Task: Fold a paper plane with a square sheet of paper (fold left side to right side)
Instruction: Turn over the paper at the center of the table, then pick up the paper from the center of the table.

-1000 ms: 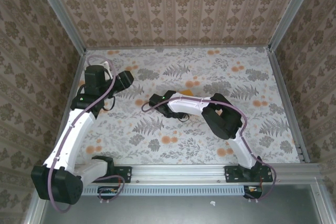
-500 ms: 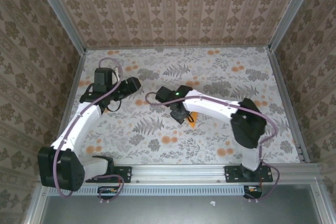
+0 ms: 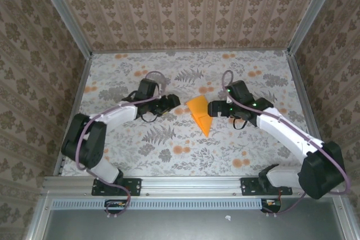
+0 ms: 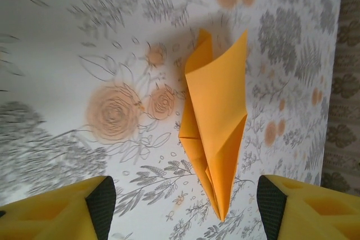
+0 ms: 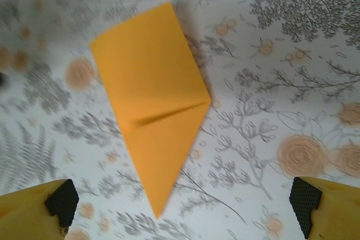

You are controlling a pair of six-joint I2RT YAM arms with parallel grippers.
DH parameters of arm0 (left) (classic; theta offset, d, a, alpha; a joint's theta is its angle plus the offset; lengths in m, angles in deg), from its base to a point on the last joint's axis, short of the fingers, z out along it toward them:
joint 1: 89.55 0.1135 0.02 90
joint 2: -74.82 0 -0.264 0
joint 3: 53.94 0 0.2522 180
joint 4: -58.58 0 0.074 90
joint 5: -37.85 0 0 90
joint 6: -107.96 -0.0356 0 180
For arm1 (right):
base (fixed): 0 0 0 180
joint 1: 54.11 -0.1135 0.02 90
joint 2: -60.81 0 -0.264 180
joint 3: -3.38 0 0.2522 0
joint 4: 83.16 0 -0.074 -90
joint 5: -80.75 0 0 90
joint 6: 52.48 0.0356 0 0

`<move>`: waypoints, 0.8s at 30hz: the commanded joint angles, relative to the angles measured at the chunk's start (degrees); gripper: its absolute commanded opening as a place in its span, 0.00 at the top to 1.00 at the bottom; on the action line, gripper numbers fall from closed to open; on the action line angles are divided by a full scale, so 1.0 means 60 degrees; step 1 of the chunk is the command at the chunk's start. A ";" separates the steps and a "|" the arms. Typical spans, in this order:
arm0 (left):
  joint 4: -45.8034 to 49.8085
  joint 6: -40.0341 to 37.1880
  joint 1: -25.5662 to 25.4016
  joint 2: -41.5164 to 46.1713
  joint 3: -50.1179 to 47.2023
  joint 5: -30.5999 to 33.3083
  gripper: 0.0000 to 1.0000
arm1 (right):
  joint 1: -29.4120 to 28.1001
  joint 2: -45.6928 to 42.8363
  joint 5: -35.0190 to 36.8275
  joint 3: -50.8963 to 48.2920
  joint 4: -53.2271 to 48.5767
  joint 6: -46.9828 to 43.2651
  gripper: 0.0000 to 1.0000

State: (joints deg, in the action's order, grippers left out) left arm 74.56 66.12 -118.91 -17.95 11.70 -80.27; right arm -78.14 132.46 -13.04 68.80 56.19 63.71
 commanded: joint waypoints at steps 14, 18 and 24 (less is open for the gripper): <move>-0.1874 0.0758 -0.0775 -0.3293 0.2059 -0.0938 0.38 | 0.1353 -0.1149 -0.2208 -0.1200 0.2021 0.0998 0.00; -0.1955 0.0580 -0.0767 -0.3678 0.2294 -0.1032 0.48 | 0.1352 -0.1175 -0.2363 -0.1309 0.2445 0.0750 0.00; -0.2133 0.0051 -0.0609 -0.3719 0.2262 -0.1154 0.79 | 0.1347 -0.1099 -0.2590 -0.1643 0.3350 0.0393 0.00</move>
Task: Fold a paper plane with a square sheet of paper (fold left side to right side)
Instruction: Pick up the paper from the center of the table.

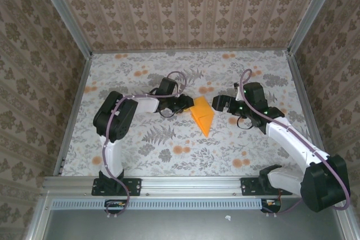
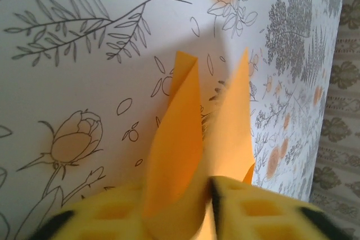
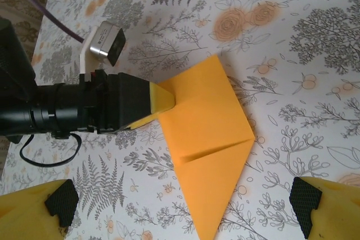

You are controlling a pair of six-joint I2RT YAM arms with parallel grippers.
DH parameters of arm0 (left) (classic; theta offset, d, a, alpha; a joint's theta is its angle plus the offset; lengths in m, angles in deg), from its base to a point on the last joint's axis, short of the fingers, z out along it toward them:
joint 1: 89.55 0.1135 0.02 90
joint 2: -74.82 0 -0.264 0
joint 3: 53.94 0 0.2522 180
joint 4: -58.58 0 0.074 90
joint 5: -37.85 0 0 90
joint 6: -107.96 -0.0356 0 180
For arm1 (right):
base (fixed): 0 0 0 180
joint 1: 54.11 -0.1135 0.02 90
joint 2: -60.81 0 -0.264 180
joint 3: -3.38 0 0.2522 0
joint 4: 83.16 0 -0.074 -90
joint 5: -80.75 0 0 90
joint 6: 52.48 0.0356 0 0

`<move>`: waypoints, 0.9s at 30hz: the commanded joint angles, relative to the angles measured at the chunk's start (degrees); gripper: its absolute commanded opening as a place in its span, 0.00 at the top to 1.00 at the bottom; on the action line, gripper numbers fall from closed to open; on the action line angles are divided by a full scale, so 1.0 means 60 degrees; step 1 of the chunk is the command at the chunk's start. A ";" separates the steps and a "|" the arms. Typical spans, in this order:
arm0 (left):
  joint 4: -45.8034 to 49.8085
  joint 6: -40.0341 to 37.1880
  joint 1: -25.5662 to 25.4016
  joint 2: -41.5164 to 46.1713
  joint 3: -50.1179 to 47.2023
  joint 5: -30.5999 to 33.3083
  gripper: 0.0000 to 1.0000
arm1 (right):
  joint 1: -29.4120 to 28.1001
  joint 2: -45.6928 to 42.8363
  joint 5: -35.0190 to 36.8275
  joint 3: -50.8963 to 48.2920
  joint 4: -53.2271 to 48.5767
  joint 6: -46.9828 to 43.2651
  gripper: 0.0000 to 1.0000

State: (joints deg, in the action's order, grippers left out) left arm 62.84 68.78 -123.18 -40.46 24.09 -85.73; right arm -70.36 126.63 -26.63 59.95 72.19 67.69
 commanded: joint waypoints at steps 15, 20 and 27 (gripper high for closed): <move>-0.1462 -0.1963 0.1181 0.1431 -0.1977 -0.2660 1.00 | 0.0306 0.4795 -0.4250 0.1697 0.2183 -0.0362 0.17; -0.1579 -0.2432 0.1182 0.1721 -0.2345 -0.3128 1.00 | 0.0291 0.6040 -0.4702 0.2270 0.2461 -0.0614 0.23; -0.2162 -0.2334 0.1181 0.1722 -0.2566 -0.3495 1.00 | 0.0257 0.7132 -0.5544 0.2168 0.3860 -0.0324 0.23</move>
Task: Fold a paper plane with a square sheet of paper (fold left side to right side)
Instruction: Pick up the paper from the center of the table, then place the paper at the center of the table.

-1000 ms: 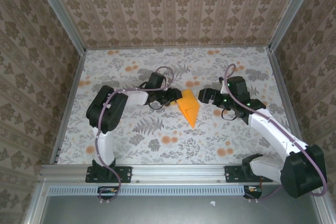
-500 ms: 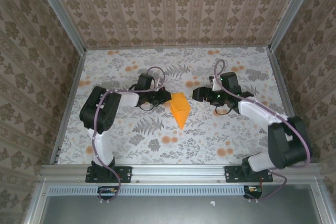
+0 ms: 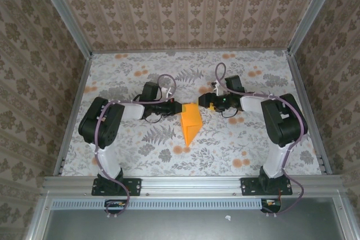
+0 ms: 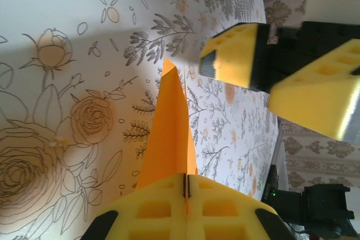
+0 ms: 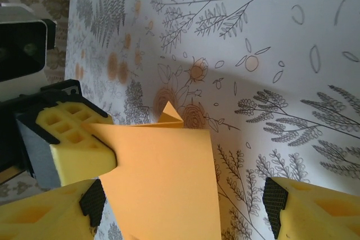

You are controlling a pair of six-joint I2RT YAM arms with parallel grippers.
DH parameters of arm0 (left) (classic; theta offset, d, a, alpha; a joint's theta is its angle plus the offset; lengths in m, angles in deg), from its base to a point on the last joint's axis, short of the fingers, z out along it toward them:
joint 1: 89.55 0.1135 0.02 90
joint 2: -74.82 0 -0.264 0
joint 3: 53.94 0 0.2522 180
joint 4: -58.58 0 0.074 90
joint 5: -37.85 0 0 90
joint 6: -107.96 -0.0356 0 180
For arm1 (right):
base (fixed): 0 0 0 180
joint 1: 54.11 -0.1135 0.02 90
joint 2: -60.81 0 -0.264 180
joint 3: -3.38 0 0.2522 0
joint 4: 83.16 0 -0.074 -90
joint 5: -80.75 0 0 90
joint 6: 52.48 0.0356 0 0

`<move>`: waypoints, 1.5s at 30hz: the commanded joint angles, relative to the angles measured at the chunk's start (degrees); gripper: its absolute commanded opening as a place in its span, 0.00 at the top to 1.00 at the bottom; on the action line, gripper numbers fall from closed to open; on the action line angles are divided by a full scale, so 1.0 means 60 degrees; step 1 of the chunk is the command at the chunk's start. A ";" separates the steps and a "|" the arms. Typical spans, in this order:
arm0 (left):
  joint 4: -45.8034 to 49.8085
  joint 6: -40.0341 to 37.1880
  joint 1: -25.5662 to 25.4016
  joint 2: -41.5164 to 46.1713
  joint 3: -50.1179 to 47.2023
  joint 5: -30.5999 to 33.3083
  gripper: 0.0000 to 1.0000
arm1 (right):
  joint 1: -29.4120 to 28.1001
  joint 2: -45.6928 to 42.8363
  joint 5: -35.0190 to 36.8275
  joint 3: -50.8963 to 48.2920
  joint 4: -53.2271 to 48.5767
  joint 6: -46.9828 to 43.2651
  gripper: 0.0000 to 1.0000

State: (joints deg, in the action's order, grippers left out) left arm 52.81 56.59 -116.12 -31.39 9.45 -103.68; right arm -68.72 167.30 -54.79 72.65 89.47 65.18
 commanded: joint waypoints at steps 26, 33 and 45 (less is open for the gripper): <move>-0.0880 -0.0176 -0.0156 -0.0426 0.0091 -0.0513 1.00 | -0.0100 0.0118 -0.1478 -0.0425 0.0501 -0.0625 0.71; -0.0033 -0.0708 -0.0134 -0.0475 0.0388 -0.0310 0.83 | -0.0060 -0.0553 -0.1017 -0.0324 -0.0537 -0.0980 1.00; 0.5192 -0.3634 -0.0059 0.2924 0.1267 0.3733 0.24 | -0.0343 -0.0932 0.0495 0.0560 -0.3139 -0.0292 1.00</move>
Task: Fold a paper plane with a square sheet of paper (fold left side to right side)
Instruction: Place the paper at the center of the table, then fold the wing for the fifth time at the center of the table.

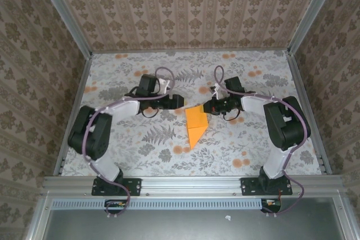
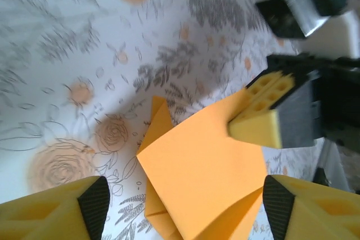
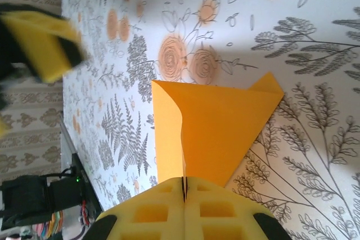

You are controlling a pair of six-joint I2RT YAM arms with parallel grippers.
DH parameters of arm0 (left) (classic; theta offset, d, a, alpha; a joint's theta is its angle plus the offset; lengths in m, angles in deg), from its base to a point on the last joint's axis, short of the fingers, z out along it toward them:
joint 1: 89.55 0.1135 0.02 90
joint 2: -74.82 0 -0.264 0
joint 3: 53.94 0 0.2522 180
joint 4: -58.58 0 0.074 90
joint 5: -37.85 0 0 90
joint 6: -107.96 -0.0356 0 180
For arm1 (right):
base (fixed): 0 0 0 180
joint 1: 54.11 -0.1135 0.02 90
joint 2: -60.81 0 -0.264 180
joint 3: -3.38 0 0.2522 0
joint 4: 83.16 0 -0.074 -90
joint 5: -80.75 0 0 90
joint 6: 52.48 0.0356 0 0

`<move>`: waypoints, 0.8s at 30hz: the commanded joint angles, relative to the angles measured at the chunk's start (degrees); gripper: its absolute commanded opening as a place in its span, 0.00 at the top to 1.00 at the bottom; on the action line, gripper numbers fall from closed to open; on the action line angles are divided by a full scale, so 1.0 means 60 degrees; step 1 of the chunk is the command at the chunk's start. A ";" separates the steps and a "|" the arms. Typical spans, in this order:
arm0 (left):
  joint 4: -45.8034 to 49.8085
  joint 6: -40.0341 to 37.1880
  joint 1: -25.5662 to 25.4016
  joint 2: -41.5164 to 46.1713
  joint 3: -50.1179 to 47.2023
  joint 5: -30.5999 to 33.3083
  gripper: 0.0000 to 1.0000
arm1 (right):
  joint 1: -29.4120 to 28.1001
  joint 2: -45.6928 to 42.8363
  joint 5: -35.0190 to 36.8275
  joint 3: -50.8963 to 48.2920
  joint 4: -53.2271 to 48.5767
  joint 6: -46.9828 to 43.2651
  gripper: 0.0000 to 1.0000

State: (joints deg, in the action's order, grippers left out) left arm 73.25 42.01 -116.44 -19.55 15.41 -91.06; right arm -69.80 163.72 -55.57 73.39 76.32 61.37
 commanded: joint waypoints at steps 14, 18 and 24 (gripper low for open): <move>0.4149 -0.0824 -0.4811 0.1888 0.0500 0.6149 0.23 | -0.0480 0.0282 0.1960 0.1189 -0.1745 0.2362 1.00; 0.4250 -0.0334 -0.5334 0.0918 0.1009 0.6570 0.23 | -0.0507 0.0432 0.2046 0.1265 -0.1697 0.2609 1.00; 0.4905 0.0141 -0.5726 -0.0334 0.1886 0.7426 0.25 | -0.0551 0.0558 0.2103 0.1419 -0.1834 0.2674 1.00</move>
State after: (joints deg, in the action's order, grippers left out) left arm 98.71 40.15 -149.97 -19.61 23.52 -51.35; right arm -72.75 166.01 -43.90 80.13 67.40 76.00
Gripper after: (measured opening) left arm 0.754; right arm 0.048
